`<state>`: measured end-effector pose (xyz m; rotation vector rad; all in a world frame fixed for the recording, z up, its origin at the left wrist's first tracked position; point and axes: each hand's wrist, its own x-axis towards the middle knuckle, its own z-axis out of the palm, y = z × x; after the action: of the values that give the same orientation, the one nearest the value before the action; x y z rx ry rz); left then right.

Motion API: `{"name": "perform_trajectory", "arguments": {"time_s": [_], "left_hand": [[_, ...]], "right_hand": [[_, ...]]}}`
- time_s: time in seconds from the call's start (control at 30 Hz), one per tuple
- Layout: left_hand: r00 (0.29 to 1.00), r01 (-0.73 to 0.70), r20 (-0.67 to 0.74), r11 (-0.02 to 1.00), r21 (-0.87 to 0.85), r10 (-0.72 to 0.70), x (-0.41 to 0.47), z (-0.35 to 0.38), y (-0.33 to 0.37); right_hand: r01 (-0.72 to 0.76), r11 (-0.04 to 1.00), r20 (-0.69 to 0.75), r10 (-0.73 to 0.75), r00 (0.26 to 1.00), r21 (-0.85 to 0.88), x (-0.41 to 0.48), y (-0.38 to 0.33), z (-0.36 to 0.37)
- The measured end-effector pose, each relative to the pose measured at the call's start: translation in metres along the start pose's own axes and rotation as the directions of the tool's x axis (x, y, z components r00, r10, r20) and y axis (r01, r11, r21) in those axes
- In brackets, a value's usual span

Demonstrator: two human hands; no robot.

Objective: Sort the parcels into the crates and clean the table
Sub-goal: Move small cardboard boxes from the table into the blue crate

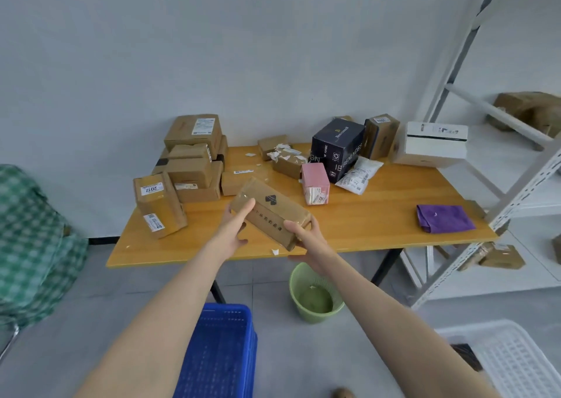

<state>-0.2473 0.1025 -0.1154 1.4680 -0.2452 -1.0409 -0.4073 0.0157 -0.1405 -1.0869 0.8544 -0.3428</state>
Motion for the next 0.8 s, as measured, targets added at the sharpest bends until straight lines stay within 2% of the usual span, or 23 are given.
{"name": "perform_trajectory", "arguments": {"time_s": [0.17, 0.33, 0.6, 0.8], "left_hand": [[0.999, 0.016, 0.032, 0.997, 0.076, -0.018, -0.020, -0.037, -0.006], [1.000, 0.006, -0.017, 0.998, 0.065, -0.005, -0.043, -0.062, -0.021], [0.998, 0.059, -0.030, 0.997, 0.054, -0.057, -0.113, -0.077, -0.082], [0.993, 0.110, 0.023, 0.976, 0.187, -0.116, -0.181, -0.092, -0.144]], "right_hand": [[-0.026, 0.999, 0.019, 0.026, 0.999, 0.027, -0.019, 0.024, 0.021], [-0.034, 0.999, 0.053, 0.034, 0.998, 0.000, -0.041, 0.044, 0.034], [-0.077, 0.997, 0.092, 0.075, 0.993, 0.018, -0.105, 0.105, 0.025], [-0.184, 0.981, 0.095, 0.178, 0.980, 0.062, -0.163, 0.168, 0.016]]}}
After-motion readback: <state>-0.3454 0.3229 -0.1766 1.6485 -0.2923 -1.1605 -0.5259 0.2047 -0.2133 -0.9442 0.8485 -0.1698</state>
